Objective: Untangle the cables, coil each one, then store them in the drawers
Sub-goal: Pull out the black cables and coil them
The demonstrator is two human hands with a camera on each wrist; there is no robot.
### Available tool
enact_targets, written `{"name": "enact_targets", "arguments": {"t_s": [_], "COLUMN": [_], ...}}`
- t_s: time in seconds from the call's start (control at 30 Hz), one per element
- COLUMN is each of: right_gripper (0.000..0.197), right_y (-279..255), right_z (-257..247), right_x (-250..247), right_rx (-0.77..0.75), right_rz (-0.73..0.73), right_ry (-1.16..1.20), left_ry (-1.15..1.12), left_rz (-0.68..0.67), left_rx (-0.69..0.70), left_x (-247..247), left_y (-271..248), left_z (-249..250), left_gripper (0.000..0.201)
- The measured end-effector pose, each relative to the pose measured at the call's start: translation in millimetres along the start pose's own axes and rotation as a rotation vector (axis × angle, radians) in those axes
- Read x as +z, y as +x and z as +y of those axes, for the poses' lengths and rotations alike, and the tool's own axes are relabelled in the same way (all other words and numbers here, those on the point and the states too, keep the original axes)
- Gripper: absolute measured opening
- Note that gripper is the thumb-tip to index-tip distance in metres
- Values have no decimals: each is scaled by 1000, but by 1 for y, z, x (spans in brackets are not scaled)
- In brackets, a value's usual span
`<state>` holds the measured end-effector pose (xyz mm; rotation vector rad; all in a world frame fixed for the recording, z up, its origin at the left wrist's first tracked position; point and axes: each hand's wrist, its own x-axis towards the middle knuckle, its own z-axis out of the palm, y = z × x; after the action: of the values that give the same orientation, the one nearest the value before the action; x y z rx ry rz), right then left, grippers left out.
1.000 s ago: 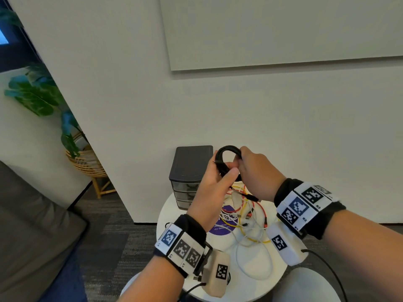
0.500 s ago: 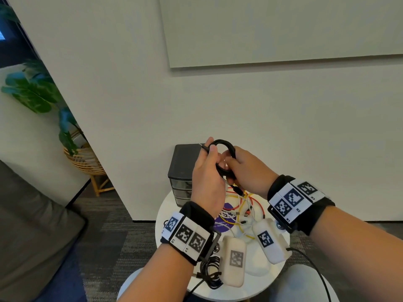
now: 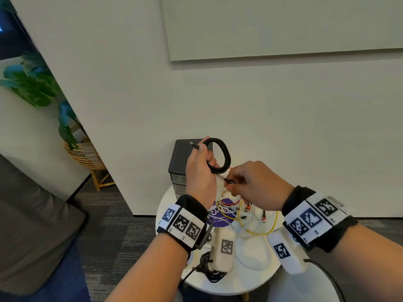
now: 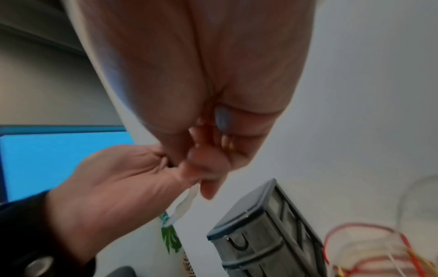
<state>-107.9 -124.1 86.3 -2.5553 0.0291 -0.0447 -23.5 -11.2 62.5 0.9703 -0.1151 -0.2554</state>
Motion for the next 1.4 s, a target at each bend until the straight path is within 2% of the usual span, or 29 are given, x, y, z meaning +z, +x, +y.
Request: {"name": "enact_targets", "arguments": {"t_s": [0.07,0.13,0.23,0.3,0.37,0.47,0.6,0.7,0.97,1.1,1.17,1.2,1.3,1.4], "right_gripper": [17,12,18,12,3,7,18,23,17,45,54,51,25,13], "right_y": [-5,-8,-8,-8,-7,2,12,14,12,15,17,18,19,19], "right_z": [-12,-22,-30,-32,-31,-26,-14,-11,-12,-17,-15,-13,-4,2], "right_x": [-4,-9,-18,-23,-27,-27,-17,-8,16,18,13,10,8,13], "right_rx": [-42,-90,-171,-232,-275,-227,-102,-71,-125,-10,99,154,237,229], "right_rz": [-4,9,84,173,321,469,528,562,641,697,625,541,250,118], "right_ry": [-198,-350,-376,-265,-109,55,217,281,453,534,568,622,844,1033], "left_ry": [102,199,356,407,424,427,448,461,427,466,460,453,395,379], "left_rz": [-23,-45,-76,-131,-216,-266,-216,-194,-156,-131,-111,-107,-150,-230], "left_rx": [44,68,115,156,198,261,267,254,313,372,390,386,315,219], "left_x": [-1,0,2,3,5,7,6,5,6,7,6,5,2,-4], "left_y": [0,-3,-5,-6,-9,-15,-17,-18,-20,-19,-18,-17,-16,-16], "left_z": [-4,-7,-7,-5,-2,-1,-6,-5,-2,0,3,4,8,5], "left_gripper": [28,30,35,36,33,32,34,33,31,25,24,26,29,31]}}
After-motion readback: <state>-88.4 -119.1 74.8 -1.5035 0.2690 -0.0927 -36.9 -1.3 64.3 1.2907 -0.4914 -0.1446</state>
